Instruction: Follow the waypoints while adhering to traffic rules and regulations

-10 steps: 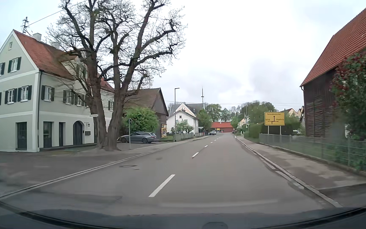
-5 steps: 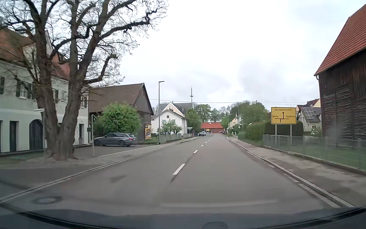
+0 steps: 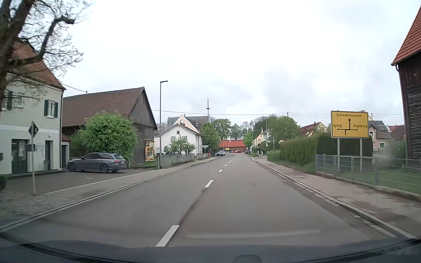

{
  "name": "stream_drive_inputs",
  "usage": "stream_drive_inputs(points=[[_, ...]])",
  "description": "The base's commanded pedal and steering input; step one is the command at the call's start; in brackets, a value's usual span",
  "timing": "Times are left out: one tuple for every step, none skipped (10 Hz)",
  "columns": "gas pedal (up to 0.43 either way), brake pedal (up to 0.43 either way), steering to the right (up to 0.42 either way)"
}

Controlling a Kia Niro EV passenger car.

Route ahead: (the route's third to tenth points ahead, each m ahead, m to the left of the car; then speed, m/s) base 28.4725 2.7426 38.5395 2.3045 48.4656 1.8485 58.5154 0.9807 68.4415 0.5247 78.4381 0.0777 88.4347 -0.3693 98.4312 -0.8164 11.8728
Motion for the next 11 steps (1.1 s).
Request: stream_drive_inputs(points=[[0.169,0.000,0.026],[0.177,0.000,0.025],[0.177,0.000,0.024],[0.177,0.000,0.022],[0.177,0.000,0.019],[0.177,0.000,0.014],[0.177,0.000,0.011],[0.177,0.000,0.011],[0.177,0.000,0.010],[0.177,0.000,0.010],[0.177,0.000,0.010]])
